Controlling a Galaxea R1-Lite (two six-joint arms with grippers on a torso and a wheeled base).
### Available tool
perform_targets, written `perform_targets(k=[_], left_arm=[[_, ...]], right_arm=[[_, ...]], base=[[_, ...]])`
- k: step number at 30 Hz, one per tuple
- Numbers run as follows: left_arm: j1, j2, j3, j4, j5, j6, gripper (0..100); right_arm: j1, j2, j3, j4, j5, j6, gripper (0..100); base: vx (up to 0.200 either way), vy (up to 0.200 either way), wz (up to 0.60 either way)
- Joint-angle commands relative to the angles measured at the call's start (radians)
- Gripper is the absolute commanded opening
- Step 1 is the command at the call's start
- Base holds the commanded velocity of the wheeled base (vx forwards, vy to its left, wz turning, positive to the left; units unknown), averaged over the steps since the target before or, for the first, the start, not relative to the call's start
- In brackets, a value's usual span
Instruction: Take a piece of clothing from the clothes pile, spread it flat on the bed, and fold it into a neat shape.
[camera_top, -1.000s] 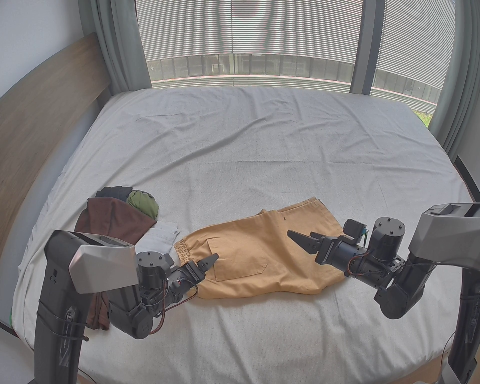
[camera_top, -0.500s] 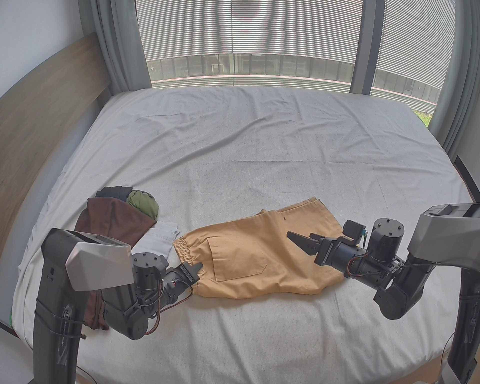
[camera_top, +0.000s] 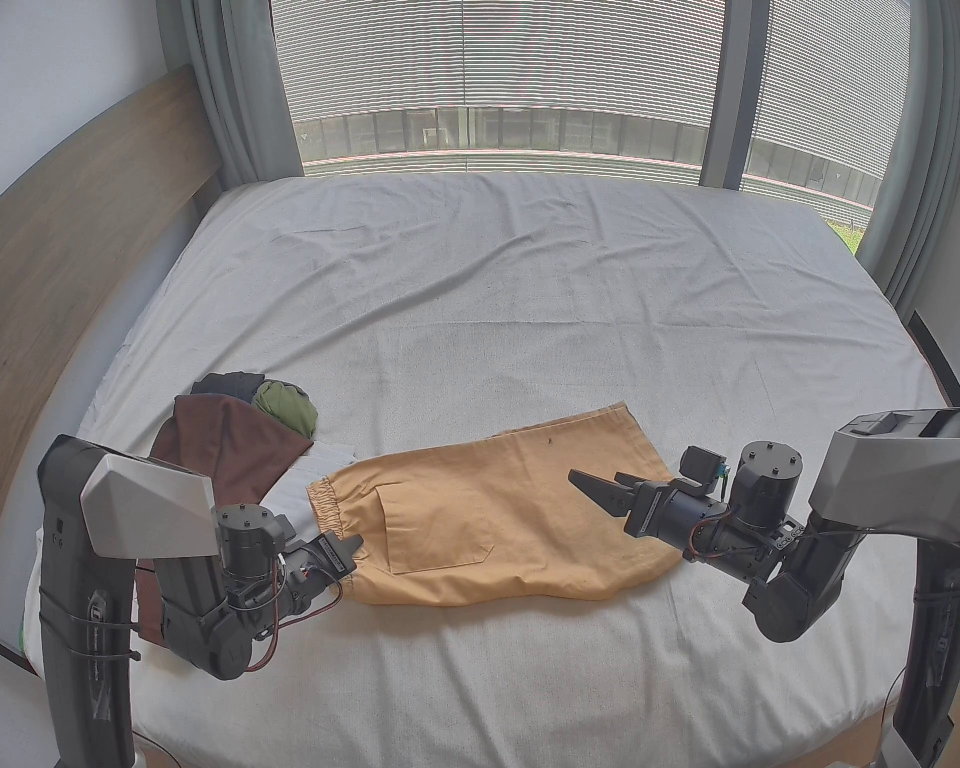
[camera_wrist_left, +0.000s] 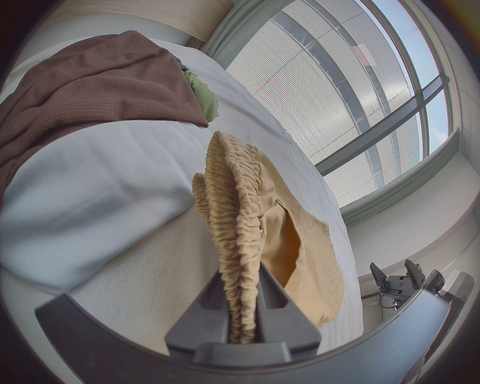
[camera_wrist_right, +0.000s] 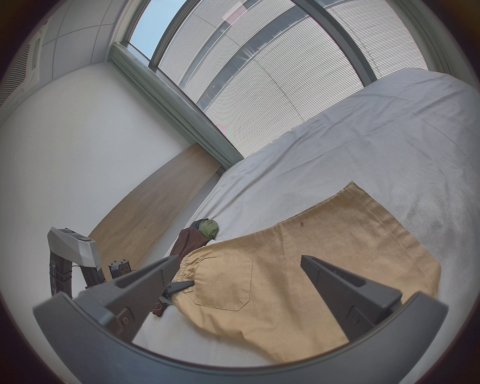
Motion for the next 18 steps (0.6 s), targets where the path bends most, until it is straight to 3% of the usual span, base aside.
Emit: perform_targets(k=[1, 14, 18], left_arm=[[0.016, -0.011, 0.016, 0.0, 0.0, 0.002, 0], [0.057, -0.017, 0.046, -0.029, 0.0, 0.007, 0], [0.079, -0.051, 0.085, -0.029, -0.032, 0.005, 0]], right_arm=[[0.001, 0.01, -0.001, -0.001, 0.001, -0.001, 100], [0.001, 0.012, 0.0, -0.001, 0.001, -0.001, 100], [0.001, 0.013, 0.0, -0.001, 0.001, -0.001, 100]], base=[[0.0, 0.0, 0.0], [0.0, 0.0, 0.0], [0.0, 0.0, 0.0]])
